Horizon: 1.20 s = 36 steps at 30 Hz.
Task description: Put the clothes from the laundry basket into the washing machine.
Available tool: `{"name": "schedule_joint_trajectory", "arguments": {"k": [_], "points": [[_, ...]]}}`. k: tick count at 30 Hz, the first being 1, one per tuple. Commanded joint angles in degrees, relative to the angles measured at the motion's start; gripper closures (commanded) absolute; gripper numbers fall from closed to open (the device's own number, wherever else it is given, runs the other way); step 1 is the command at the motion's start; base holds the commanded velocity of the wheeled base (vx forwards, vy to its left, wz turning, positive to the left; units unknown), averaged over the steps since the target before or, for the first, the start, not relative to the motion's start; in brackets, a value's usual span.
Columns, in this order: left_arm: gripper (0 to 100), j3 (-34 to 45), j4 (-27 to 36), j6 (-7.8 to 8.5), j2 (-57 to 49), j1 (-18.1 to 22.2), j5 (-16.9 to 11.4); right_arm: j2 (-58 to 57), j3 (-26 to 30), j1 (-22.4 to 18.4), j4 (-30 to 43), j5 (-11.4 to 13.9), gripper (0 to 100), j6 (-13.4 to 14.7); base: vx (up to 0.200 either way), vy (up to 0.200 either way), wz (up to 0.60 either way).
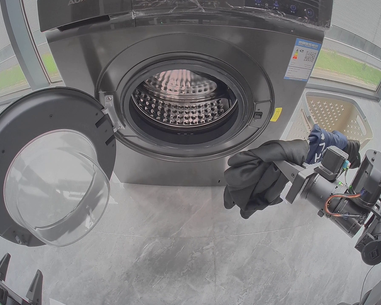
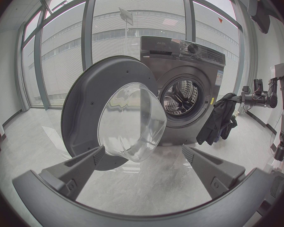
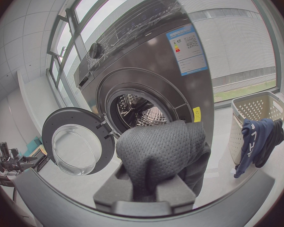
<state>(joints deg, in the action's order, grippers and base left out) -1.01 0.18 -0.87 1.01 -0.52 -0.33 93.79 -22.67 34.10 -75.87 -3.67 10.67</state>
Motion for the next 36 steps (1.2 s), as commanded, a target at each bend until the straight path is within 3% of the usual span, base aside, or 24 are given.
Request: {"name": "schedule_joint_trajectory", "arguments": {"k": [1, 18, 23, 29, 36], "points": [[0, 0.84, -0.01, -0.01, -0.40, 0.00, -0.02, 0.07, 0.09, 0.00, 0.02, -0.02, 100, -0.03, 0.000, 0.000, 0.00], [0, 0.84, -0.01, -0.10, -0.40, 0.00, -0.02, 0.69, 0.26, 0.36, -0.06, 0.07, 100, -0.03, 0.000, 0.000, 0.00], [0, 0.92, -0.09, 0.25, -0.75, 0.35, 0.07, 2.27, 0.26, 3.61, -0.06, -0.55, 100, 1.02, 0.000, 0.000, 0.00], [0, 1.01, -0.18, 1.92, -0.84, 0.61, 0.24, 9.92, -8.18, 5.81, -1.38, -3.80, 100, 1.11, 0.000, 0.000, 0.00], [0, 1.01, -0.18, 2.54, -0.84, 0.61, 0.07, 15.37, -14.15, 6.16, -1.82, -3.98, 100, 1.20, 0.000, 0.000, 0.00]]}}
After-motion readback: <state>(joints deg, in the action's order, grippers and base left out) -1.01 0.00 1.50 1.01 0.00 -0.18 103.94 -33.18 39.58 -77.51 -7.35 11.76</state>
